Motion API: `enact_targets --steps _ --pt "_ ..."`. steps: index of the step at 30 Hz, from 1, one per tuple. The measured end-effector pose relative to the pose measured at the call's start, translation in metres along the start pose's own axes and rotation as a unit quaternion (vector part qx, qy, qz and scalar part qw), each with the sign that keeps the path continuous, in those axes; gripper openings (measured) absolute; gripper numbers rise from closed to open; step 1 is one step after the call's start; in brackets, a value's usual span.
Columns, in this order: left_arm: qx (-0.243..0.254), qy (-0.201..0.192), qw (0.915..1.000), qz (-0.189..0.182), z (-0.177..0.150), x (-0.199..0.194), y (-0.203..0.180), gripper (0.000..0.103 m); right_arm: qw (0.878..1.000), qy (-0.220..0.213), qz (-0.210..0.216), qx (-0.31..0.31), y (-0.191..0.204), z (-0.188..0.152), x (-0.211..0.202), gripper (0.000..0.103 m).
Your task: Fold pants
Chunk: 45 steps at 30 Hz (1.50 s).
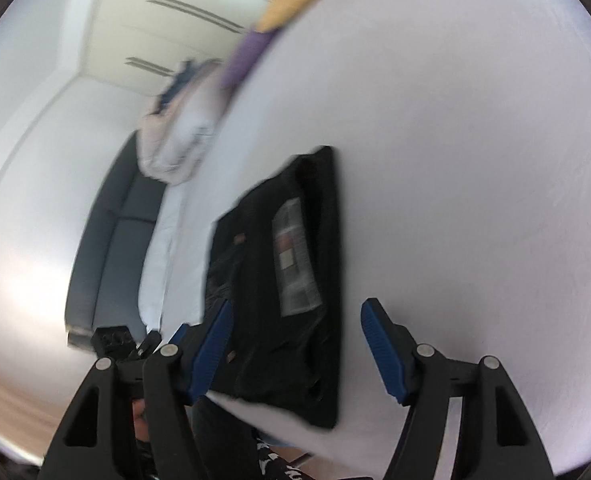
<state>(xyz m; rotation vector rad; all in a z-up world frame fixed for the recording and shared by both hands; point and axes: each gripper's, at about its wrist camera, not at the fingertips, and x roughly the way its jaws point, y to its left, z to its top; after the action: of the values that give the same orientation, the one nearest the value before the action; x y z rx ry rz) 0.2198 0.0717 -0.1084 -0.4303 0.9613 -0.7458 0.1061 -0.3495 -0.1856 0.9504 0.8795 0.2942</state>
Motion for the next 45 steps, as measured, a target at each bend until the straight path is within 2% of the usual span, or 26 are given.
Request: enact_targets --steps 2,5,8,10,12,13,14,16,20,23,26,29,34,39,45 --pt "-0.006 0.031 0.9994 -0.013 0.004 0.017 0.005 0.083 1.000 0.004 0.003 0.005 -0.001 0.007 0.006 0.069" --pt "-0.013 0.068 0.9976 -0.006 0.015 0.043 0.005 0.083 1.000 0.026 -0.002 -0.003 0.007 0.013 0.020 0.071" --pt "-0.014 0.082 0.9965 -0.004 0.023 0.059 0.008 0.083 0.999 0.043 -0.014 -0.020 0.017 0.018 0.035 0.070" --pt "-0.013 0.089 0.9959 0.001 0.029 0.066 0.006 0.081 0.998 0.051 -0.022 -0.023 0.020 0.020 0.044 0.062" --pt "-0.001 0.104 0.9944 0.017 0.030 0.075 0.000 0.056 0.998 0.054 -0.029 -0.017 0.018 0.020 0.050 0.049" --pt "0.005 0.110 0.9934 0.034 0.030 0.077 -0.002 0.047 0.998 0.054 -0.036 -0.014 0.017 0.020 0.054 0.037" --pt "0.010 0.111 0.9929 0.042 0.029 0.080 -0.005 0.044 0.998 0.053 -0.038 -0.011 0.016 0.020 0.056 0.030" --pt "0.015 0.112 0.9923 0.051 0.029 0.080 -0.009 0.039 0.998 0.046 -0.042 -0.018 0.017 0.020 0.059 0.026" --pt "0.034 0.104 0.9924 0.057 0.033 0.080 -0.023 0.022 0.995 0.031 -0.068 -0.065 0.032 0.015 0.054 0.021" --pt "0.043 0.087 0.9940 0.051 0.043 0.071 -0.039 0.019 0.994 0.020 -0.060 -0.085 0.049 0.018 0.044 0.019" --pt "0.064 0.062 0.9953 0.037 0.065 0.053 -0.061 0.019 0.991 0.006 -0.047 -0.123 0.078 0.027 0.029 0.019" --pt "0.085 0.044 0.9946 0.041 0.093 0.051 -0.073 0.019 0.990 -0.010 -0.035 -0.138 0.097 0.052 0.018 0.019" --pt "0.105 0.021 0.9928 0.053 0.149 0.073 -0.078 0.019 0.987 -0.027 -0.041 -0.152 0.113 0.104 0.024 0.019" --pt "0.099 0.029 0.9923 0.068 0.187 0.111 -0.054 0.019 0.991 -0.025 -0.037 -0.124 0.087 0.153 0.052 0.019" --pt "0.064 0.068 0.9921 0.083 0.183 0.163 -0.003 0.020 0.995 0.000 -0.065 -0.081 0.035 0.171 0.092 0.020"
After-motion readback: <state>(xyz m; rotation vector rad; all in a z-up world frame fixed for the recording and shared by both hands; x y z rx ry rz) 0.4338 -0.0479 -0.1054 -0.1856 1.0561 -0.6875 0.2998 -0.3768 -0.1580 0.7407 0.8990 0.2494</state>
